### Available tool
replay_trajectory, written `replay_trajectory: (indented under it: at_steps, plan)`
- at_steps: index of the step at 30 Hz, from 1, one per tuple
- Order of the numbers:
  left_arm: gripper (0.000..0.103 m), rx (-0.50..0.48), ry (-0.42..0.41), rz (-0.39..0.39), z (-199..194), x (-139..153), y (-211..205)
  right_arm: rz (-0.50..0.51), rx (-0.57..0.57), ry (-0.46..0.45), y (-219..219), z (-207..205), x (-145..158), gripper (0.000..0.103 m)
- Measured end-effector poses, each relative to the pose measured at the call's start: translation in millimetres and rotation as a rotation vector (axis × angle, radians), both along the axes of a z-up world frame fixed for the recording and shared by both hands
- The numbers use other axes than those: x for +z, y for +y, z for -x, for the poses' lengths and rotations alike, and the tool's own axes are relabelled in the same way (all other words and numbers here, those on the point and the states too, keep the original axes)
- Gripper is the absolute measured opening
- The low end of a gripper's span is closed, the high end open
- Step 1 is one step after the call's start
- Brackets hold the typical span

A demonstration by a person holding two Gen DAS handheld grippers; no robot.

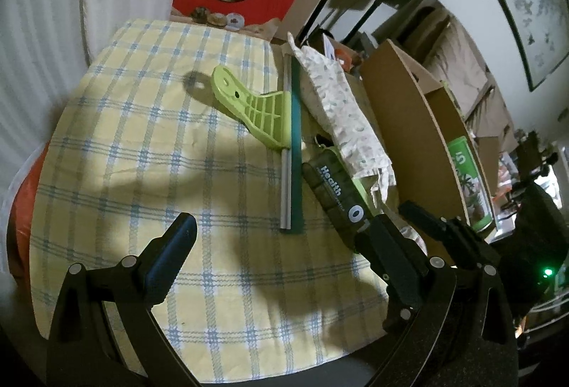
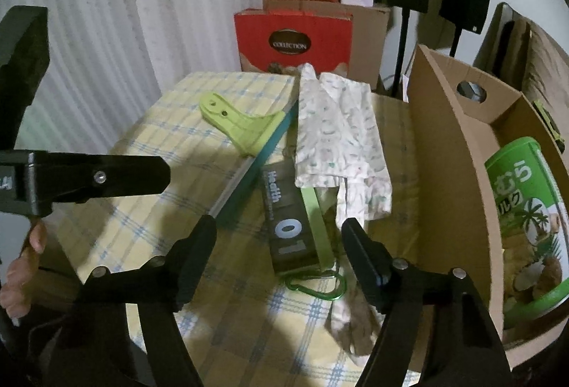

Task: Organize objects
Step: 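Close the right gripper on the green strap of the dark green band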

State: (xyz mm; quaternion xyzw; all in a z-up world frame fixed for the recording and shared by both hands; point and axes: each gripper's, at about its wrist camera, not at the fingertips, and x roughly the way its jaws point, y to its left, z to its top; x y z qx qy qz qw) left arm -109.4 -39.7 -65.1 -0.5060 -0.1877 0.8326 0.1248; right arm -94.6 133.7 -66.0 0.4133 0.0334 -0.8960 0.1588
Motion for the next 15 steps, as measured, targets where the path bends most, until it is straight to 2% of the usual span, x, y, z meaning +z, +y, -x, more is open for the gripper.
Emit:
replay_trajectory:
  at_steps: [15]
  plan:
    - [0.098,-0.018,-0.038,-0.035,9,-19,11,-0.033,0.002,-0.043,0,20,-23,0.063]
